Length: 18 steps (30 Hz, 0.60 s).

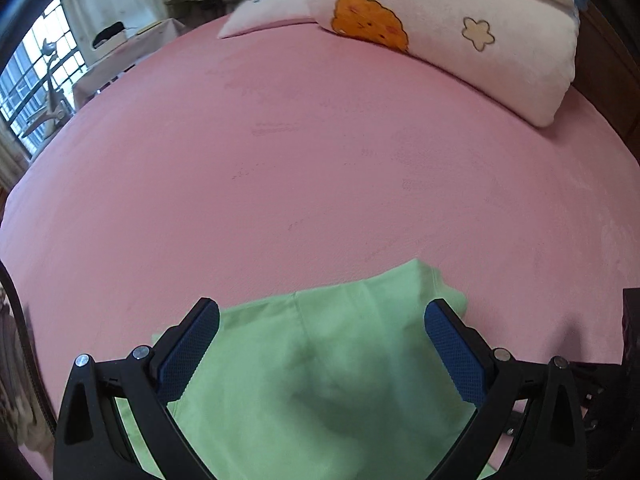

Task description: Fold small clothes

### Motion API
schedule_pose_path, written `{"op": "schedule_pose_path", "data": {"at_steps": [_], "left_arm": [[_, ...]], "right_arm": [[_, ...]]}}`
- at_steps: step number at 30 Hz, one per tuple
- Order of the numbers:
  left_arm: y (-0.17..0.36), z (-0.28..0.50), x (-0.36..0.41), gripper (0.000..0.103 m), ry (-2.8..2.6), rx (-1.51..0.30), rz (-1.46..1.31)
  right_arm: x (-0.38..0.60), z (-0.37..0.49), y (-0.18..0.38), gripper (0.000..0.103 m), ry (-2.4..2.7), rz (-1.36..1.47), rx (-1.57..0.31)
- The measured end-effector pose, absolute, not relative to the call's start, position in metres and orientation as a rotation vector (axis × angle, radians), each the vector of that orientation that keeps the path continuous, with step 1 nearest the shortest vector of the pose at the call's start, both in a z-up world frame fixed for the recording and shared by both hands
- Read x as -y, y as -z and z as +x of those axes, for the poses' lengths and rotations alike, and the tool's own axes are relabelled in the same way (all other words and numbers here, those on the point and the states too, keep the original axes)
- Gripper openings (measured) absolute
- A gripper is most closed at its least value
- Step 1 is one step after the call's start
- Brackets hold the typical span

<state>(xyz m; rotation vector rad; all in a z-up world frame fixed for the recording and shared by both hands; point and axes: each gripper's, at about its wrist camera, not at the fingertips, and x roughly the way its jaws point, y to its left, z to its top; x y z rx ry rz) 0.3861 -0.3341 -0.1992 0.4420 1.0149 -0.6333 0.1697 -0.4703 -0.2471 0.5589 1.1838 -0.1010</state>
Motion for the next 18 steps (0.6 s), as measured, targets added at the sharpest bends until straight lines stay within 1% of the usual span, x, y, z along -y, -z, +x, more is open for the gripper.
{"op": "schedule_pose_path", "data": {"at_steps": [4,5,6,9,10,14,18], "left_arm": [[0.208,0.392,0.354,0.102,0.664,-1.041,0.440],[0.210,0.393,0.357,0.102,0.672,-1.048,0.439],[0.213,0.393,0.361,0.102,0.683,-1.057,0.438],[0.218,0.391,0.370,0.102,0.702,-1.064,0.451],[0.220,0.394,0.375,0.102,0.705,-1.065,0.458],[0.222,0.392,0.382,0.102,0.704,-1.065,0.454],[0.210,0.393,0.366,0.102,0.692,-1.055,0.395]], "right_arm": [[0.471,0.177,0.258,0.041,0.081,0.607,-1.179],[0.471,0.178,0.260,0.034,0.078,0.622,-1.178],[0.472,0.179,0.262,0.020,0.068,0.646,-1.178],[0.474,0.181,0.266,0.006,0.060,0.679,-1.175],[0.474,0.181,0.264,0.003,0.061,0.674,-1.171],[0.470,0.179,0.247,0.002,0.102,0.594,-1.133],[0.456,0.180,0.212,0.001,0.150,0.468,-1.050]]}}
